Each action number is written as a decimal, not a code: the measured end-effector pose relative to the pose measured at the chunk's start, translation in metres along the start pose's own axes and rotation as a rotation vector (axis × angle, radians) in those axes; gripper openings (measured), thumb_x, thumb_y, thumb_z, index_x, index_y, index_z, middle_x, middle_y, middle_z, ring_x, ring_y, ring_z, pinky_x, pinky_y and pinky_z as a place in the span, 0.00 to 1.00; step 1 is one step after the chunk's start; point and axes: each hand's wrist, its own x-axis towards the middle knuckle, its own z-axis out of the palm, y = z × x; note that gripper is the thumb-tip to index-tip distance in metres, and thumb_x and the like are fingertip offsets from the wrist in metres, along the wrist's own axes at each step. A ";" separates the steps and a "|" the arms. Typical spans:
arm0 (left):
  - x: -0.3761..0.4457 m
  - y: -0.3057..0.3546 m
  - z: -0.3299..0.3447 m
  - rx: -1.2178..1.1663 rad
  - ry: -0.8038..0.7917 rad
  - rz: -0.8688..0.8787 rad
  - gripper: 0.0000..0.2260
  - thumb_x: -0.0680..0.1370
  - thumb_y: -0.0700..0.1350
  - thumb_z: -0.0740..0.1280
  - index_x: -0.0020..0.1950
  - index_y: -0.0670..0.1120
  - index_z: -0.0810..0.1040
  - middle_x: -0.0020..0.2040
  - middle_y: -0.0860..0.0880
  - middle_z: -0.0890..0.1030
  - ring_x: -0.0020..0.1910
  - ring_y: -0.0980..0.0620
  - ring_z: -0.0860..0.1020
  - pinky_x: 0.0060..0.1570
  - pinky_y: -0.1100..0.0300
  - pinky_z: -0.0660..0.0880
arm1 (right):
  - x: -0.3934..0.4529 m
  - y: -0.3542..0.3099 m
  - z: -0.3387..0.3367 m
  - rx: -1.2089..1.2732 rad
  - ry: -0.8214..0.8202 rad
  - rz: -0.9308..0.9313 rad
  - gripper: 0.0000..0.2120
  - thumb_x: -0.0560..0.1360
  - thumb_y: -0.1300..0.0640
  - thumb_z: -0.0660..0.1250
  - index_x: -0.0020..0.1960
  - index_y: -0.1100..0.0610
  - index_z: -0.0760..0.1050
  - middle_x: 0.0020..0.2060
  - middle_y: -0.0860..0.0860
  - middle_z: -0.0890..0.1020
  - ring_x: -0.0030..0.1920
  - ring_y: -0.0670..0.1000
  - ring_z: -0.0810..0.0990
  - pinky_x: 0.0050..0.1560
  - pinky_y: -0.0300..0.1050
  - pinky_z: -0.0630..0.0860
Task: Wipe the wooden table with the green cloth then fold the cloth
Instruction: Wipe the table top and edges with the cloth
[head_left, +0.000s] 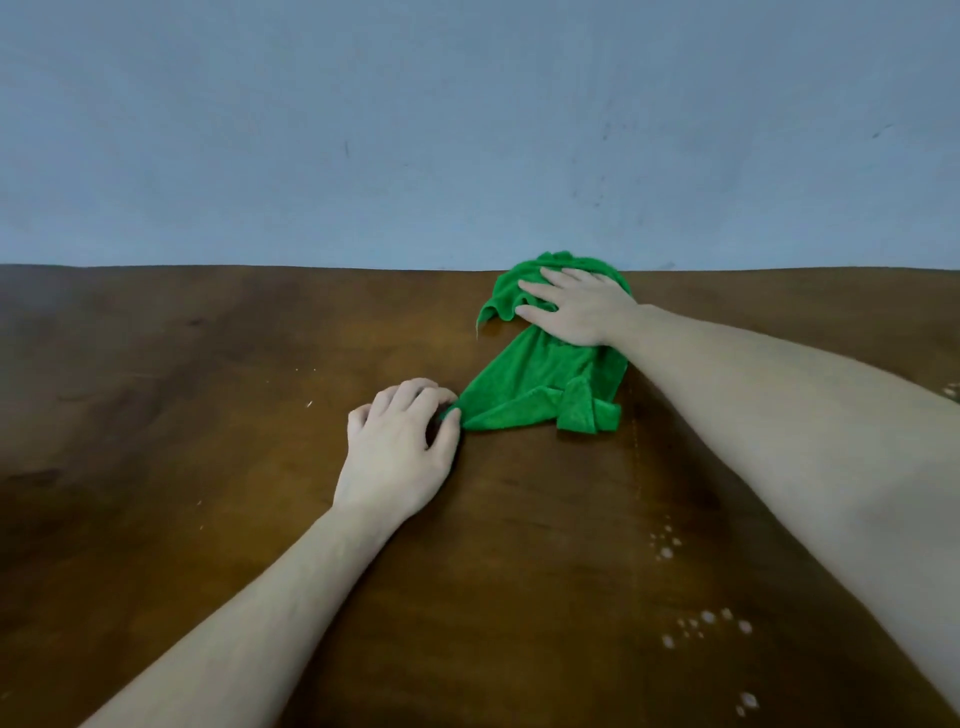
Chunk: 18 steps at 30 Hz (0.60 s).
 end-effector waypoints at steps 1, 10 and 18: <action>0.001 0.000 0.000 0.004 0.004 -0.003 0.14 0.82 0.57 0.54 0.63 0.58 0.75 0.65 0.60 0.72 0.68 0.57 0.65 0.69 0.50 0.57 | 0.001 0.001 0.000 0.023 0.007 -0.011 0.35 0.76 0.25 0.40 0.80 0.36 0.47 0.82 0.45 0.48 0.81 0.52 0.48 0.79 0.59 0.46; 0.002 0.002 -0.003 -0.031 -0.030 0.113 0.16 0.81 0.56 0.57 0.68 0.57 0.73 0.71 0.59 0.71 0.73 0.58 0.63 0.74 0.48 0.55 | -0.083 0.006 0.003 0.391 0.465 -0.076 0.15 0.79 0.49 0.66 0.63 0.53 0.72 0.57 0.51 0.77 0.59 0.53 0.75 0.60 0.49 0.72; 0.009 0.006 -0.013 0.072 -0.146 0.409 0.16 0.82 0.54 0.58 0.69 0.56 0.74 0.70 0.56 0.74 0.70 0.57 0.69 0.74 0.52 0.57 | -0.155 0.007 0.025 0.165 0.167 -0.053 0.21 0.84 0.49 0.57 0.77 0.50 0.66 0.75 0.49 0.69 0.74 0.51 0.67 0.77 0.52 0.58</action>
